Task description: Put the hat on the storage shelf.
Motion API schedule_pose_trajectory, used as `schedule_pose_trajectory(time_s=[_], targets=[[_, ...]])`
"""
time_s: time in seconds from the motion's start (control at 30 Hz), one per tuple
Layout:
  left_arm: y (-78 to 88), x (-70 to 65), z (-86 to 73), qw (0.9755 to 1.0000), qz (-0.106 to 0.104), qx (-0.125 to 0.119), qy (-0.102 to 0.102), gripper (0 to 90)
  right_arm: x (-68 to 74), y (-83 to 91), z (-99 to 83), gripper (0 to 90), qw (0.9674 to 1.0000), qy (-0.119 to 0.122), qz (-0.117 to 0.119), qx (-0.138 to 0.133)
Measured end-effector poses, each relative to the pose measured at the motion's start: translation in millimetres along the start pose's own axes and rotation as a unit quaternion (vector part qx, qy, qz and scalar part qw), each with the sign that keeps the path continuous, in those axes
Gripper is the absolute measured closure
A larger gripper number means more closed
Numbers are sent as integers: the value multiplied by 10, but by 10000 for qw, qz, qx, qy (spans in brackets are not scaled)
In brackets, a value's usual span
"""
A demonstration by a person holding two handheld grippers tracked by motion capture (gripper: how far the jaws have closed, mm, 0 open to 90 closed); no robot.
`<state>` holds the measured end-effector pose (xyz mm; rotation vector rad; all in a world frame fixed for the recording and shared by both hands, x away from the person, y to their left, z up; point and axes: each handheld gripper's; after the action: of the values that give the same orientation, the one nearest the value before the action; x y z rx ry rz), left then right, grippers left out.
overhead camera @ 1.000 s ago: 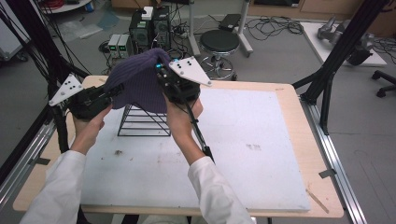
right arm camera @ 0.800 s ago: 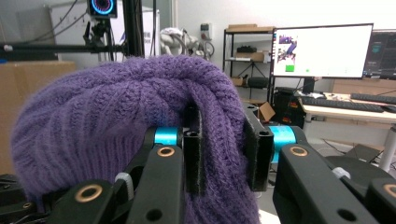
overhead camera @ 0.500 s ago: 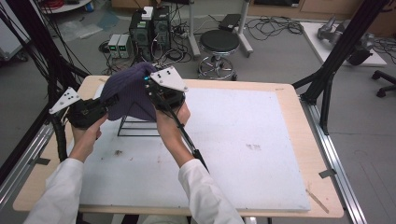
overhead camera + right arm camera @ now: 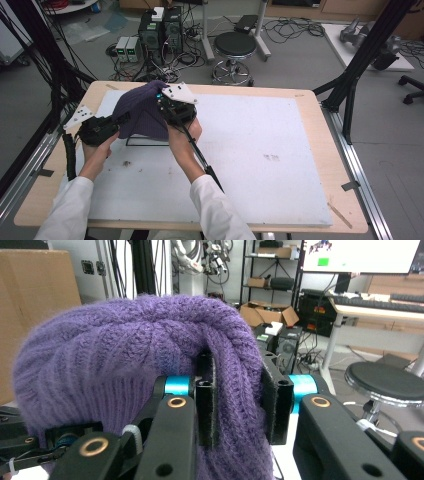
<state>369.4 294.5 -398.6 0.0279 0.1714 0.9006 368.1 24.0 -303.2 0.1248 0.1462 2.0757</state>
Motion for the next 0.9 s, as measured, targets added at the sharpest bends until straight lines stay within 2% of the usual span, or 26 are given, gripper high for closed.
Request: schedule_pose_trajectory(time_s=[0.13, 0.33, 0.53, 0.63, 0.77, 0.9], targets=[[-29, 29, -58, 9999, -43, 145, 70, 791, 12, -30, -49, 730, 10000, -13, -9, 85], [-68, 52, -98, 9995, -44, 226, 199, 787, 5, -66, -99, 723, 9997, -41, -63, 213], [-87, 85, -130, 9984, -77, 321, 460, 767, -1, -104, -132, 712, 9994, -31, -43, 346], [-81, 87, -130, 9984, -67, 361, 429, 765, -3, -111, -135, 700, 9994, -29, -16, 355], [-75, 87, -130, 9983, -86, 359, 448, 747, -7, -108, -135, 613, 9993, -80, 22, 374], [-69, 61, -110, 9985, -62, 344, 432, 652, -24, -93, -123, 491, 9991, -130, 34, 406]])
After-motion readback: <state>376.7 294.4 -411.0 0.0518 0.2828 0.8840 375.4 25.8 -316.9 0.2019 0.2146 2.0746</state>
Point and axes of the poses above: each handheld gripper's, and its own axes: y roughly backward along the jaws, z roughly out of its top, x roughly to its left, and after that the axes turned 2 degrees about -y, right-handed
